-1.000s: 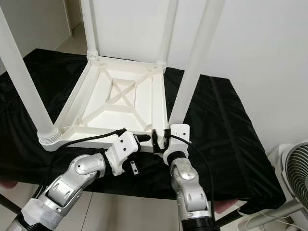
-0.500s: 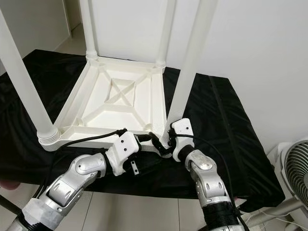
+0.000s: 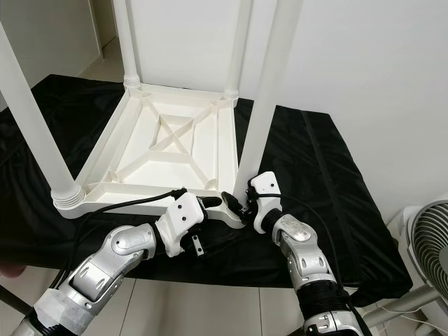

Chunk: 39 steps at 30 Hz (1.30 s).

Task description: Building children table

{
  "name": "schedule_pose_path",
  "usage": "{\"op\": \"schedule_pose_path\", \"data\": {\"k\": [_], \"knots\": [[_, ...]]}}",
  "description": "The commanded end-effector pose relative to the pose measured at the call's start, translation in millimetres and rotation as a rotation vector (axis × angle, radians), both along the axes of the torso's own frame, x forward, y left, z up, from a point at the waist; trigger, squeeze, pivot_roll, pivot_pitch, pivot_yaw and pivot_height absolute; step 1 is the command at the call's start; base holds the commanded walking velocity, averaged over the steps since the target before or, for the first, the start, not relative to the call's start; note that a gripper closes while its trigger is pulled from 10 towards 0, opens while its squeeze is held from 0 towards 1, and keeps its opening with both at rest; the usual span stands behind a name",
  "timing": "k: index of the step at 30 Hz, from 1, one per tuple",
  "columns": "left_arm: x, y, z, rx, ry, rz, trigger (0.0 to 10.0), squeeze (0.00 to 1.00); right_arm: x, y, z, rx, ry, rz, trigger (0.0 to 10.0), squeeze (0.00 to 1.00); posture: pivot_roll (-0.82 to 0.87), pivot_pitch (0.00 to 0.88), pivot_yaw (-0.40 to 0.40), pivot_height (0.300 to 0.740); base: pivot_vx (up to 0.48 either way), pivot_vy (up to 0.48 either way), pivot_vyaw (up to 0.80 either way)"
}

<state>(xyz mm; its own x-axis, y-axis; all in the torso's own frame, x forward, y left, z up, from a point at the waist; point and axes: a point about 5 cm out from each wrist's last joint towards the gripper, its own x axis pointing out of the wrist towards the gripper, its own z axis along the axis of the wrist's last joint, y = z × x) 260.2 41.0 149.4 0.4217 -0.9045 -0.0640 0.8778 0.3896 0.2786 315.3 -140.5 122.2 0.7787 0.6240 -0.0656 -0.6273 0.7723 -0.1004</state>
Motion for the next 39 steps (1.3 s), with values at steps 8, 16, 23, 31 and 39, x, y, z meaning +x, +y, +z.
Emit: {"op": "schedule_pose_path", "data": {"k": [8,16,23,31,39], "knots": [[-5.4,-6.0,-2.9,0.022,0.008,-0.067,10.0,0.0,-7.6,-10.2,-14.2,0.007,0.049,-0.081,10.0,0.0,-0.09,0.0,-0.092,0.74,0.0,0.0,0.0],[-5.8,-7.2,-3.2,0.014,0.01,-0.064,10.0,0.0,-17.3,-10.6,-15.3,0.093,0.037,-0.26,10.0,0.0,-0.09,0.0,-0.098,0.74,0.0,0.0,0.0],[-7.1,-7.3,-4.1,0.013,0.014,-0.068,10.0,0.0,-25.3,-6.6,-7.3,0.14,0.018,-0.641,10.0,0.0,-0.1,0.0,-0.096,0.74,0.0,0.0,0.0],[-8.2,-7.8,-4.4,0.014,0.017,-0.073,10.0,0.0,-38.1,13.9,-15.2,0.135,0.045,-0.726,10.0,0.0,-0.1,0.0,-0.099,0.74,0.0,0.0,0.0],[-9.0,-8.2,-4.6,0.016,0.017,-0.079,10.0,0.0,-41.4,20.9,-10.6,0.179,0.052,-0.701,10.0,1.0,-0.1,0.0,-0.101,0.74,0.0,0.0,0.0]]}}
